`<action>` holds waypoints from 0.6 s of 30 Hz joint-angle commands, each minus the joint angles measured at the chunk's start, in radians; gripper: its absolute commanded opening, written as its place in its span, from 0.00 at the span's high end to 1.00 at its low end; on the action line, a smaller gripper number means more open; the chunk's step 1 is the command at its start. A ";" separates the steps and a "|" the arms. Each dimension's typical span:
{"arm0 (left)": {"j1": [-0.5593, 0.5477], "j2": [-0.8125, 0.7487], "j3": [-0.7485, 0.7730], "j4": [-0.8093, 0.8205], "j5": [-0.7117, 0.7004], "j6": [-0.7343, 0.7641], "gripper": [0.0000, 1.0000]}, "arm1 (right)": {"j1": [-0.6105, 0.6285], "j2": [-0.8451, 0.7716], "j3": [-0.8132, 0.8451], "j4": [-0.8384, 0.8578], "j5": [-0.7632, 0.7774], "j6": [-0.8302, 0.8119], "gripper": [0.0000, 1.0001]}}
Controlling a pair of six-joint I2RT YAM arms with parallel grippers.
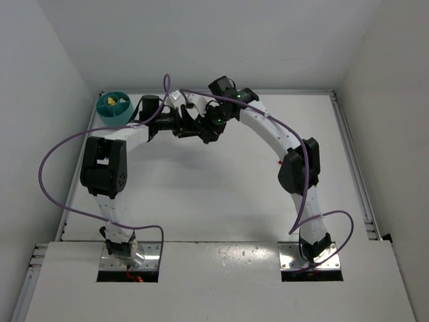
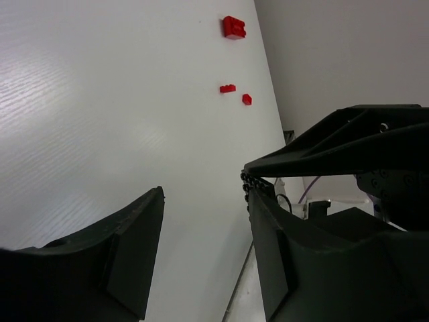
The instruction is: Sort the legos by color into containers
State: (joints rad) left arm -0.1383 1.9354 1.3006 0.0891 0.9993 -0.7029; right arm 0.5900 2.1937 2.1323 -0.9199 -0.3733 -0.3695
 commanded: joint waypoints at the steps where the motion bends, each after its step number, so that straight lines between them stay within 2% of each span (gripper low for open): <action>1: -0.006 -0.004 0.031 0.000 0.044 0.020 0.41 | 0.004 0.011 0.012 0.024 0.004 0.011 0.78; 8: 0.023 -0.049 -0.010 0.000 0.035 0.040 0.39 | 0.004 -0.018 -0.044 0.024 0.024 0.001 0.78; 12: 0.032 -0.058 -0.020 -0.011 0.044 0.060 0.34 | 0.004 -0.018 -0.045 0.024 0.034 0.001 0.78; 18: 0.032 -0.067 -0.020 -0.022 0.065 0.069 0.33 | 0.004 -0.018 -0.045 0.024 0.034 0.001 0.78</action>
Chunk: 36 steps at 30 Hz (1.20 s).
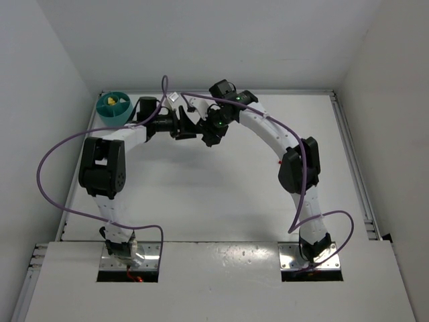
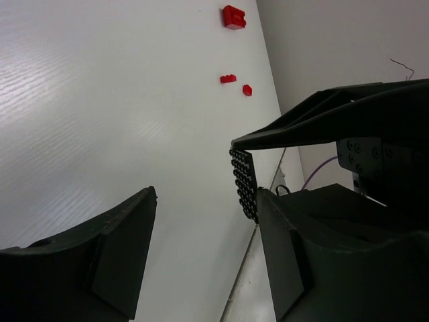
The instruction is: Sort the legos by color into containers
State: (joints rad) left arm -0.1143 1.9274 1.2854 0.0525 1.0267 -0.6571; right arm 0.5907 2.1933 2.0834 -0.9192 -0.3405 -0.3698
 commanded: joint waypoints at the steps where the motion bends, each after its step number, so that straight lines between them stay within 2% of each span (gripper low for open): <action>1: 0.008 -0.059 -0.005 0.015 0.061 0.024 0.33 | 0.003 -0.018 0.004 0.023 0.001 0.002 0.78; 7: -0.001 -0.050 0.014 0.024 0.127 0.024 0.36 | 0.003 0.002 0.033 0.023 0.001 0.002 0.78; 22: -0.028 -0.010 0.055 -0.026 0.136 0.060 0.42 | 0.021 0.029 0.090 0.033 0.011 0.002 0.78; 25: -0.028 -0.010 0.055 -0.036 0.127 0.070 0.48 | 0.021 0.029 0.090 0.033 0.011 0.002 0.78; 32: -0.028 -0.001 0.055 -0.045 0.118 0.070 0.67 | 0.031 0.029 0.099 0.033 0.011 0.002 0.78; 35: -0.028 0.008 0.055 -0.056 0.107 0.070 0.77 | 0.031 0.029 0.099 0.042 0.011 0.002 0.78; 36: -0.028 0.008 0.055 -0.056 0.107 0.070 0.83 | 0.031 0.029 0.099 0.042 0.011 0.002 0.78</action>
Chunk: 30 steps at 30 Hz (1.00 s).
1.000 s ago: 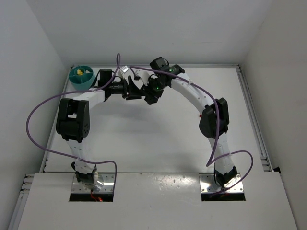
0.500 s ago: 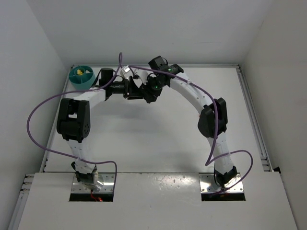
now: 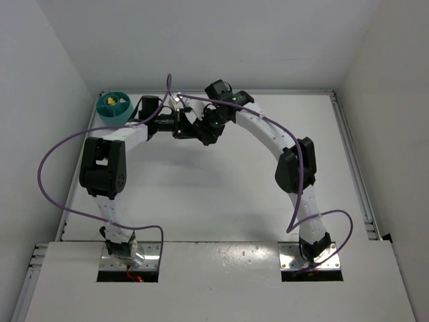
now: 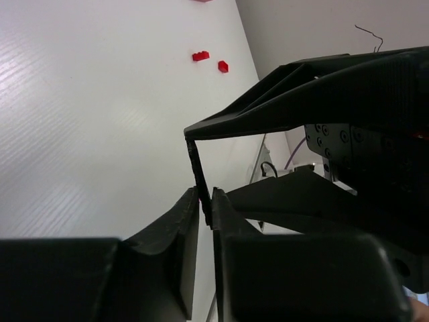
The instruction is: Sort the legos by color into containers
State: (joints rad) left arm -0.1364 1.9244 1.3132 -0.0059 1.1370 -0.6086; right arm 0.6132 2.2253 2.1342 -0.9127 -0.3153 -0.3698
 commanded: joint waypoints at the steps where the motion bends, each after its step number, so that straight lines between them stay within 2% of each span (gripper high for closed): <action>1: -0.006 0.012 0.027 0.003 -0.003 0.021 0.86 | 0.008 -0.003 0.049 0.035 -0.015 0.002 0.78; 2: -0.006 0.012 0.037 0.003 -0.003 0.021 0.88 | 0.008 -0.003 0.049 0.035 -0.015 0.002 0.78; 4: -0.006 0.012 0.037 0.003 -0.003 0.021 0.94 | 0.008 -0.012 0.049 0.035 -0.005 0.002 0.61; 6: -0.006 0.002 0.037 0.003 -0.003 0.030 0.97 | 0.008 -0.024 0.035 0.035 0.004 0.011 0.39; 7: 0.013 0.002 0.037 0.003 -0.014 0.030 0.99 | 0.008 -0.033 0.026 0.035 0.004 0.011 0.14; 8: 0.014 -0.011 0.037 -0.014 -0.026 0.030 1.00 | -0.004 -0.044 0.015 0.035 0.004 0.011 0.04; 9: 0.041 -0.030 0.028 -0.057 -0.054 0.064 1.00 | -0.004 -0.071 -0.008 0.035 0.004 0.011 0.00; 14: 0.185 -0.116 0.024 -0.140 -0.083 0.143 1.00 | -0.036 -0.171 -0.124 0.035 0.044 0.020 0.00; 17: 0.256 -0.145 0.105 -0.293 -0.131 0.254 1.00 | -0.061 -0.220 -0.198 0.047 0.054 0.029 0.00; 21: 0.359 -0.186 0.204 -0.448 -0.252 0.348 1.00 | -0.087 -0.230 -0.249 0.069 0.108 0.049 0.00; 22: 0.385 -0.186 0.221 -0.495 -0.317 0.348 1.00 | -0.099 -0.214 -0.258 0.069 0.108 0.049 0.00; 27: 0.575 -0.215 0.300 -0.528 -0.422 0.381 1.00 | -0.132 -0.179 -0.258 0.069 0.119 0.071 0.00; 30: 0.639 -0.191 0.388 -0.546 -0.526 0.382 1.00 | -0.159 -0.179 -0.258 0.069 0.110 0.071 0.00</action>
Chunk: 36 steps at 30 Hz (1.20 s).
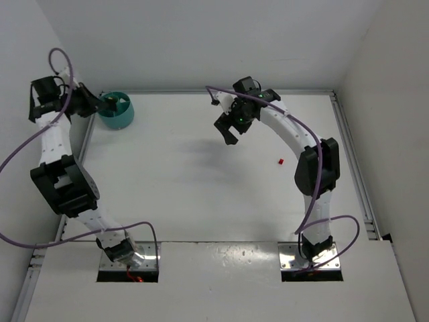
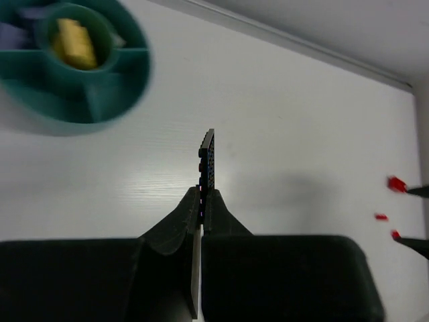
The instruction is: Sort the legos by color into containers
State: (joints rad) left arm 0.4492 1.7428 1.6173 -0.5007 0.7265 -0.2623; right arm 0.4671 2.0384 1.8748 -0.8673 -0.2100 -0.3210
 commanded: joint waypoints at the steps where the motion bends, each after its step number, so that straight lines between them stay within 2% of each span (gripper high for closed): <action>1: 0.054 0.001 0.108 -0.052 -0.201 0.020 1.00 | -0.022 0.008 0.001 0.024 -0.006 0.022 0.00; 3: 0.063 0.049 0.188 -0.078 -0.306 0.020 1.00 | -0.031 0.008 -0.008 0.024 -0.015 0.031 0.00; 6: 0.063 0.105 0.257 -0.078 -0.361 -0.015 1.00 | -0.044 0.008 -0.008 0.024 -0.015 0.031 0.00; 12: 0.025 0.135 0.247 -0.067 -0.492 -0.112 1.00 | -0.054 0.008 -0.026 0.024 -0.006 0.031 0.00; 17: 0.003 0.155 0.182 -0.067 -0.613 -0.317 1.00 | -0.054 -0.001 -0.036 0.024 0.004 0.031 0.00; 26: -0.030 0.222 0.220 -0.058 -0.670 -0.442 1.00 | -0.045 -0.001 -0.036 0.024 0.037 0.020 0.00; 36: -0.040 0.294 0.260 -0.027 -0.601 -0.494 1.00 | -0.036 -0.001 -0.054 0.014 0.069 0.011 0.00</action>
State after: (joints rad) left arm 0.4171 2.0426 1.8229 -0.5636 0.1051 -0.7208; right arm 0.4267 2.0438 1.8252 -0.8639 -0.1612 -0.3103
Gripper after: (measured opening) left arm 0.061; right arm 0.996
